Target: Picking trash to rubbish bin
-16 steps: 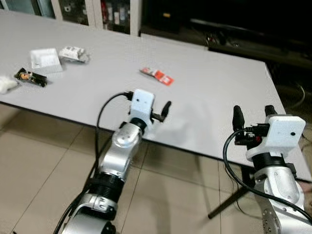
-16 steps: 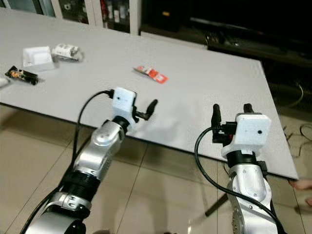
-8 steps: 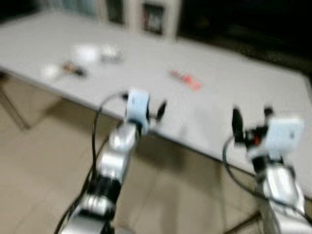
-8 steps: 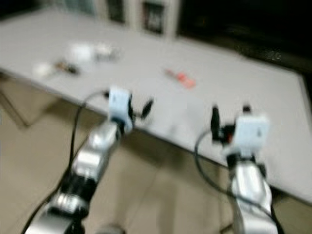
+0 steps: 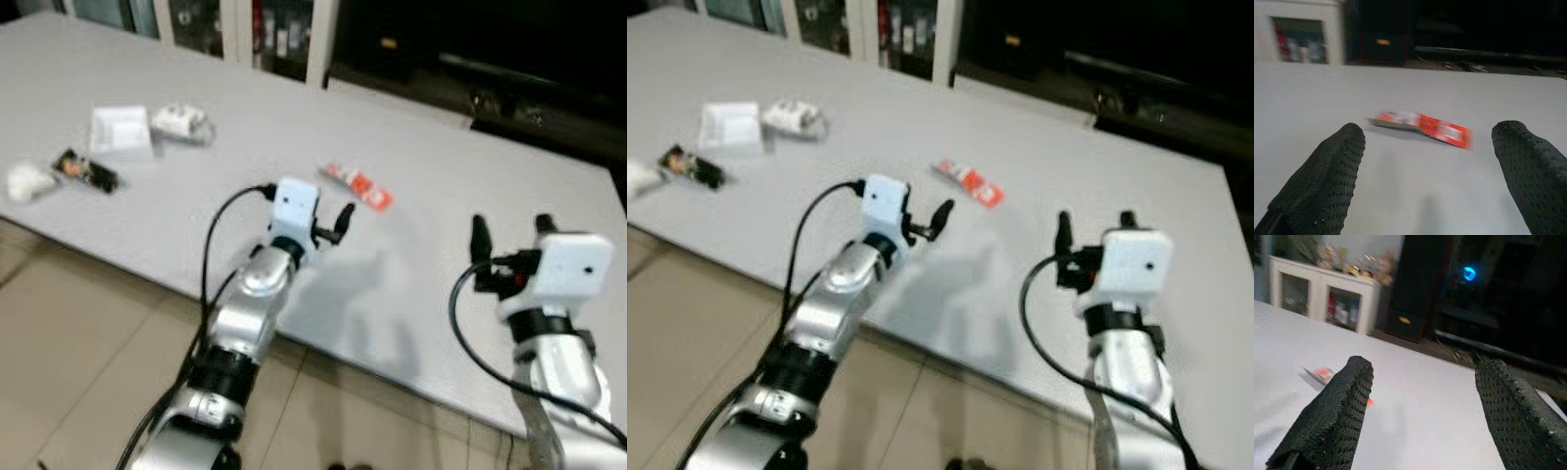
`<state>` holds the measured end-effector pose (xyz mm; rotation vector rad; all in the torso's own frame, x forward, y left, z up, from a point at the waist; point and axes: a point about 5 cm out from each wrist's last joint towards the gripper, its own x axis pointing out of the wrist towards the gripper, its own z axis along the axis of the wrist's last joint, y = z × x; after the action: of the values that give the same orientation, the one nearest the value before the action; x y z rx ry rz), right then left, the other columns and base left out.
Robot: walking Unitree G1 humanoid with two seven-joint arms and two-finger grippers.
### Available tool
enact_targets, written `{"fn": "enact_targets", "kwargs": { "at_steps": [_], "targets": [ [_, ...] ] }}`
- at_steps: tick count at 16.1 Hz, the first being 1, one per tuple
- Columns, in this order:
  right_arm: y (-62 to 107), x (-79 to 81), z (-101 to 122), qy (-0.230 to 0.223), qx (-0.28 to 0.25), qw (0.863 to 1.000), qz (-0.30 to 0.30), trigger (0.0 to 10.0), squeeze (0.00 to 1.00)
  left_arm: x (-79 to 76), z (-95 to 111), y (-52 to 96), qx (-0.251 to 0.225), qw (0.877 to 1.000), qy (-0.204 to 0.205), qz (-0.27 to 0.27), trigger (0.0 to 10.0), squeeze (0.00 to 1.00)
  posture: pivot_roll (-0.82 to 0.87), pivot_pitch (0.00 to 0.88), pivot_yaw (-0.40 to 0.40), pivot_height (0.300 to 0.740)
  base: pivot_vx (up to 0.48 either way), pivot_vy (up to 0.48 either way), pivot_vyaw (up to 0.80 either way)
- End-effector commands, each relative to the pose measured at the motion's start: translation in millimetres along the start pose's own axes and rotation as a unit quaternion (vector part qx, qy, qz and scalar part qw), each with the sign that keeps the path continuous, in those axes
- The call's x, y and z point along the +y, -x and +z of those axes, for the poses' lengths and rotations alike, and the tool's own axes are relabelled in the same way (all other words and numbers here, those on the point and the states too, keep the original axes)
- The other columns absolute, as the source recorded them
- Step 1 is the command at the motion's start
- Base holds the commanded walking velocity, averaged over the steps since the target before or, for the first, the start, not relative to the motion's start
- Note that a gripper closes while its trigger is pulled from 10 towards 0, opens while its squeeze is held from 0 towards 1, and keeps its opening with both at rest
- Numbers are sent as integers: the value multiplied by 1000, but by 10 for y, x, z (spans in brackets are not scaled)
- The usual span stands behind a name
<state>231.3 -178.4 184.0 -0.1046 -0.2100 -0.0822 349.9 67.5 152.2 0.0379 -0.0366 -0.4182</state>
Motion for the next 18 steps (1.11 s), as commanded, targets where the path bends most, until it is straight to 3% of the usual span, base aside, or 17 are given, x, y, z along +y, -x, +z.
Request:
{"fn": "enact_targets", "kwargs": {
  "at_steps": [1, 12, 15, 18],
  "targets": [
    [1, 15, 38, 2, -6, 1000, 2, 10000, 0, 60, 13, 15, -3, 1000, 7, 6, 10000, 0, 133, 70, -94, 740, 0, 0, 0],
    [10, 25, 45, -4, -6, 1000, 4, 10000, 0, 84, -55, 0, 22, 1000, -1, 3, 10000, 0, 149, 82, -102, 740, 0, 0, 0],
    [14, 51, 28, -9, 0, 1000, 11, 10000, 0, 45, -68, -51, 34, 999, -9, -8, 10000, 0, 153, 116, -115, 740, 0, 0, 0],
    [97, 36, 43, -9, 12, 1000, 21, 10000, 0, -134, -74, -114, 31, 999, 15, -16, 10000, 0, 130, 168, -153, 740, 0, 0, 0]
  ]
}}
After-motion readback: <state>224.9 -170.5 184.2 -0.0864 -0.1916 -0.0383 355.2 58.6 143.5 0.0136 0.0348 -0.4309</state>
